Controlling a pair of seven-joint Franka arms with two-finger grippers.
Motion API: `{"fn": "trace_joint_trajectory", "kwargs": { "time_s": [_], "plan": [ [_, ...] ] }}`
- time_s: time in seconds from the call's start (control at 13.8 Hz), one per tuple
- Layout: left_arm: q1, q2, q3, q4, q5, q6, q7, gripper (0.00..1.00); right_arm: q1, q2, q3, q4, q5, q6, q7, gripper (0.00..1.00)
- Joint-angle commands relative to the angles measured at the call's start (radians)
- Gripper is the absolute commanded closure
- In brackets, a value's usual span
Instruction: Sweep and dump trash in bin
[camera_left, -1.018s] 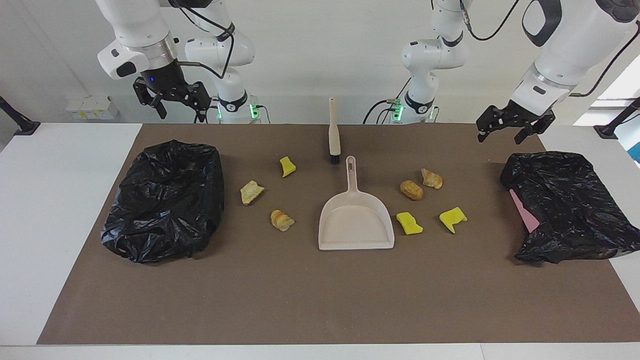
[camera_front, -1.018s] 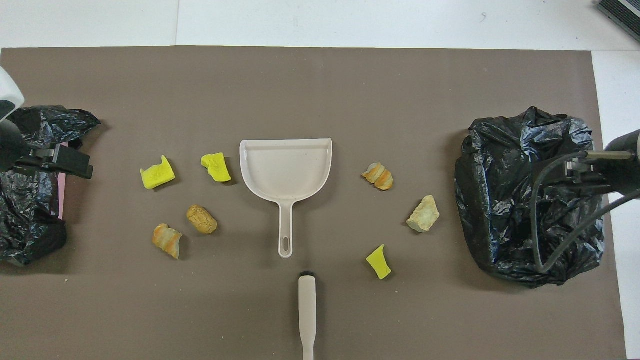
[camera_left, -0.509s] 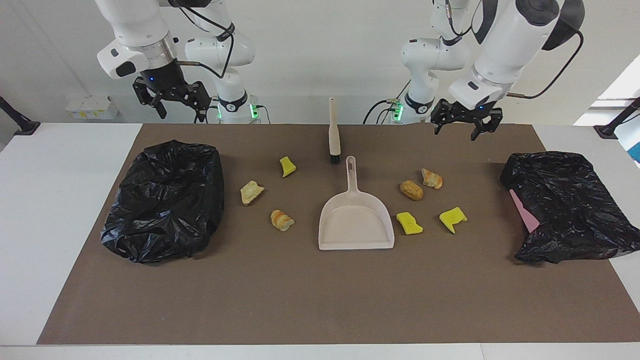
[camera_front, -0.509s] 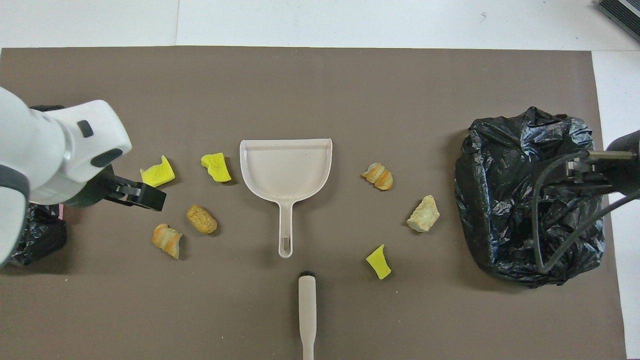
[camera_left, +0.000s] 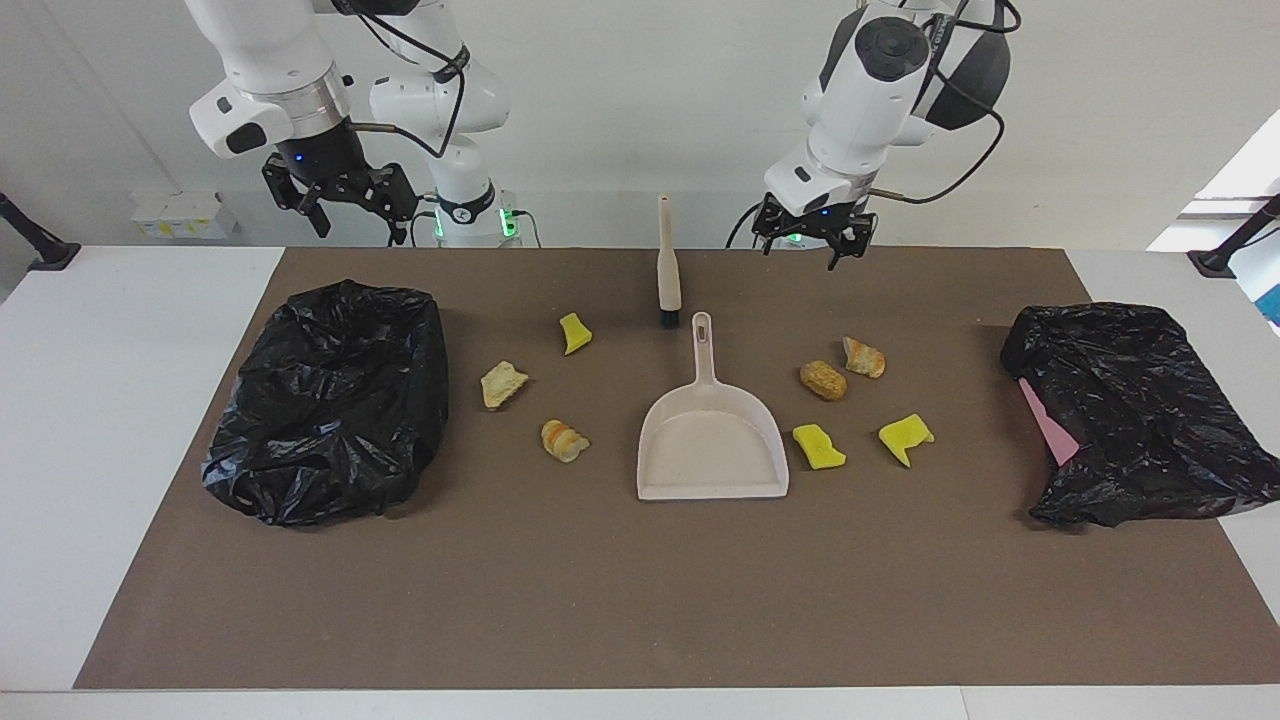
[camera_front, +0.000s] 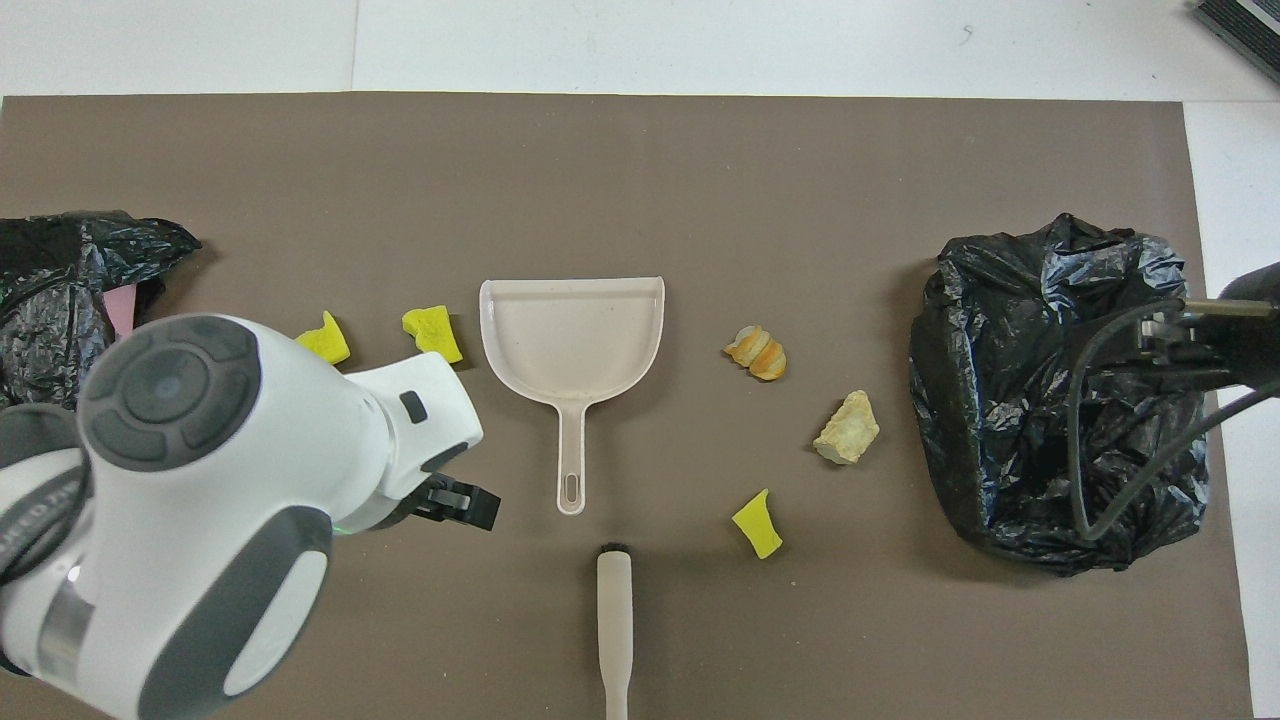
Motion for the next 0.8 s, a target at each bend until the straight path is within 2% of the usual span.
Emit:
{"fn": "trace_joint_trajectory", "kwargs": {
  "time_s": [0.0,0.29,0.44,0.58,0.73],
  "plan": [
    [-0.1,-0.062,0.018,-0.148,-0.009,0.107,-0.091,0.0,-0.015,-0.017,0.008,-0.021,0.02,0.025,0.015,0.0],
    [-0.287,-0.059,0.017,-0.27,-0.017,0.251,-0.353,0.0,0.008,0.006,0.018,-0.036,0.02,0.106,0.026,0.0],
    [-0.398,-0.062,0.017,-0.368,-0.02,0.381,-0.485,0.0,0.051,0.04,0.02,-0.035,0.015,0.141,0.031,0.0],
    [-0.484,-0.05,0.017,-0.422,-0.052,0.444,-0.512,0.0,0.107,0.077,0.02,-0.036,0.003,0.186,0.05,0.0],
    [-0.55,-0.053,0.015,-0.511,-0.089,0.576,-0.521,0.0,0.175,0.129,0.02,-0.036,0.002,0.252,0.148,0.0]
  ]
}}
